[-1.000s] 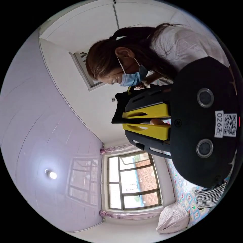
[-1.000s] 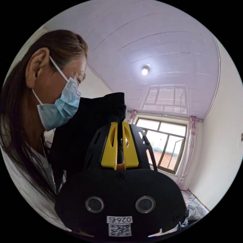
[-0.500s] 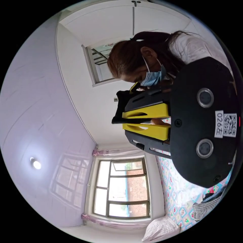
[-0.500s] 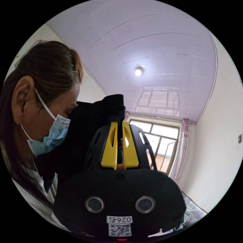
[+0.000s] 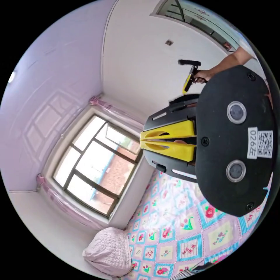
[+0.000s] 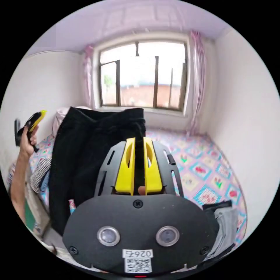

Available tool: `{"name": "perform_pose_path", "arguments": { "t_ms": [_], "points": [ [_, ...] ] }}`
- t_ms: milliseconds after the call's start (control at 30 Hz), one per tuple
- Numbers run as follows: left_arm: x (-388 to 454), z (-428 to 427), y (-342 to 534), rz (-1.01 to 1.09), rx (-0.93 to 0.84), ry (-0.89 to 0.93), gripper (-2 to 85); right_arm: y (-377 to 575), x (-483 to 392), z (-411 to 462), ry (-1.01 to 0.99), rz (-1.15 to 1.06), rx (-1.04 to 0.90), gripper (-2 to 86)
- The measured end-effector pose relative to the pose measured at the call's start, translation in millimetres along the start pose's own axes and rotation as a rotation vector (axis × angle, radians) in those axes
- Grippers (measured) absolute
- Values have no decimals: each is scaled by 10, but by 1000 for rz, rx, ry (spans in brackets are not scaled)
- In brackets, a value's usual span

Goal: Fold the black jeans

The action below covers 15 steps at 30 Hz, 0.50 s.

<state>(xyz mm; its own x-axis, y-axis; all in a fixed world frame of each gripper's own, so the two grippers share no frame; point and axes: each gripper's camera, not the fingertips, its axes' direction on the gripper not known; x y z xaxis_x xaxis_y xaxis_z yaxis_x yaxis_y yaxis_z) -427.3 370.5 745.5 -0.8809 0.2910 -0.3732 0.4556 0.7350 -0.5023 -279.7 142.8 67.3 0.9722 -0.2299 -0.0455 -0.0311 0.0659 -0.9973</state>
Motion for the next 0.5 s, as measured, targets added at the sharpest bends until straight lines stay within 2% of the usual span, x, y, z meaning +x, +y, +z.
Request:
{"name": "perform_pose_path", "arguments": {
  "t_ms": [33,133,233,333,500],
  "points": [
    [-197,246,87,1,-26,22,-7,39,330,580,-29,76,-142,0],
    [-670,798,436,37,-263,76,-9,664,822,1077,-195,179,-44,-7],
    [-1081,949,1085,19,-468,174,-8,1527,1106,1412,-350,194,-59,-7],
    [-1475,851,1824,-102,-635,117,-3,2432,1284,1513,-462,267,-127,0],
    [-1823,454,2676,-272,-767,47,71,3697,1160,1322,-358,358,-353,38]
  ]
}}
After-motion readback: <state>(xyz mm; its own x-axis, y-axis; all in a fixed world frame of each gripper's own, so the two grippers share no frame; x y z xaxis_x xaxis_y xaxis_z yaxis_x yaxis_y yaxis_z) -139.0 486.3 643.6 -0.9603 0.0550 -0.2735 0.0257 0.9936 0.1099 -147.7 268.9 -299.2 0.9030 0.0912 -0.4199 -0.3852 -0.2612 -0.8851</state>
